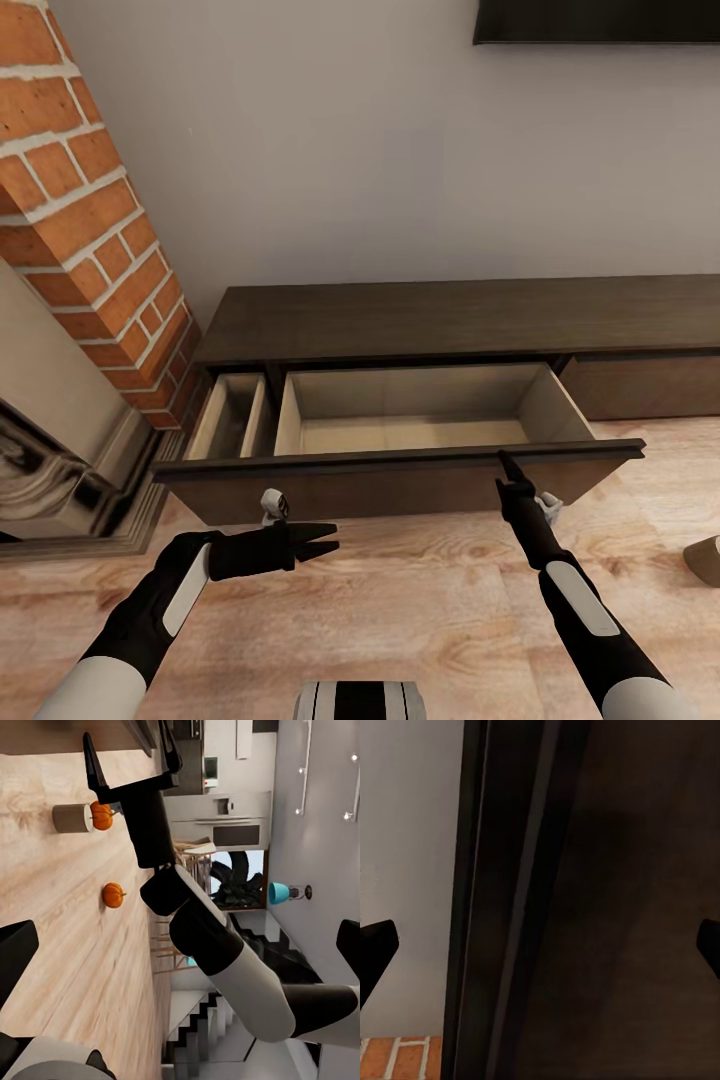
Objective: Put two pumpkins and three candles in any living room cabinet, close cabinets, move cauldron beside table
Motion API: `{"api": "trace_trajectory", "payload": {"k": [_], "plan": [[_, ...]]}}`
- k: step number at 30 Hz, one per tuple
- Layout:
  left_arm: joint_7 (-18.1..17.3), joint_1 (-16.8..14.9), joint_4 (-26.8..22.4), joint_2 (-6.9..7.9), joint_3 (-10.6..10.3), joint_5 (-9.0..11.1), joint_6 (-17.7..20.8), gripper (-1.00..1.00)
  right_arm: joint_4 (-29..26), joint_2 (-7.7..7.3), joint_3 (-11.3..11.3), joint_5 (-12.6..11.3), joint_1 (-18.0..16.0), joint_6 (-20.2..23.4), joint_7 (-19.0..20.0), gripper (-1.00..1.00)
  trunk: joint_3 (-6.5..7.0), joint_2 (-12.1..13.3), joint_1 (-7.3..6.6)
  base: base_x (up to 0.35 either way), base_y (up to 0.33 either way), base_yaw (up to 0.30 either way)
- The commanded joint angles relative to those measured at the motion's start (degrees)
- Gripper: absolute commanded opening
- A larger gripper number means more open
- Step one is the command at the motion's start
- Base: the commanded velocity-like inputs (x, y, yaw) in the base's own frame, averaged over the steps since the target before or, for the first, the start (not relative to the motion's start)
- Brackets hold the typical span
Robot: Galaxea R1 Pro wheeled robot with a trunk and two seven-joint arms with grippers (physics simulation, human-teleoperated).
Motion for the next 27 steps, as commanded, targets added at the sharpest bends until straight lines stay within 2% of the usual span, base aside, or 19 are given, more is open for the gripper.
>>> {"api": "trace_trajectory", "payload": {"k": [1,5,7,12,18,21,27], "plan": [[0.0,0.0,0.0,0.05,-0.1,0.2,0.4,1.00,0.0,0.00,0.0,-0.6,0.0,0.3,0.2,1.00,-0.04,0.0,-0.01,0.000,0.000,0.000],[0.0,0.0,0.1,0.05,-0.1,0.2,0.4,1.00,0.0,-0.12,0.1,-0.6,0.0,0.4,0.9,1.00,-0.04,0.0,-0.01,0.000,0.000,0.000],[-0.1,0.0,0.0,0.05,-0.1,0.2,0.4,1.00,-0.2,-0.15,0.1,-0.6,0.2,0.4,1.6,1.00,0.41,0.0,-0.06,0.000,0.000,0.000],[0.0,0.0,0.0,0.05,-0.1,0.2,0.4,1.00,-0.2,-0.13,0.1,-0.6,0.3,0.4,5.3,1.00,0.85,0.0,-0.11,0.000,0.000,0.000],[-0.1,0.0,0.0,0.05,-0.1,0.2,0.4,1.00,-0.1,-0.22,0.1,-0.7,0.3,1.1,5.7,1.00,0.85,0.0,-0.11,0.000,0.000,0.000],[-0.1,0.0,0.1,0.05,-0.1,0.2,0.4,1.00,0.0,-0.20,0.1,-0.7,0.3,2.9,5.4,1.00,0.85,0.0,-0.11,0.000,0.000,0.000],[-0.1,0.0,0.1,0.05,-0.1,0.2,0.4,1.00,0.6,-0.20,0.0,-0.7,0.3,10.8,5.1,1.00,0.85,0.0,-0.11,0.000,0.000,0.000]]}}
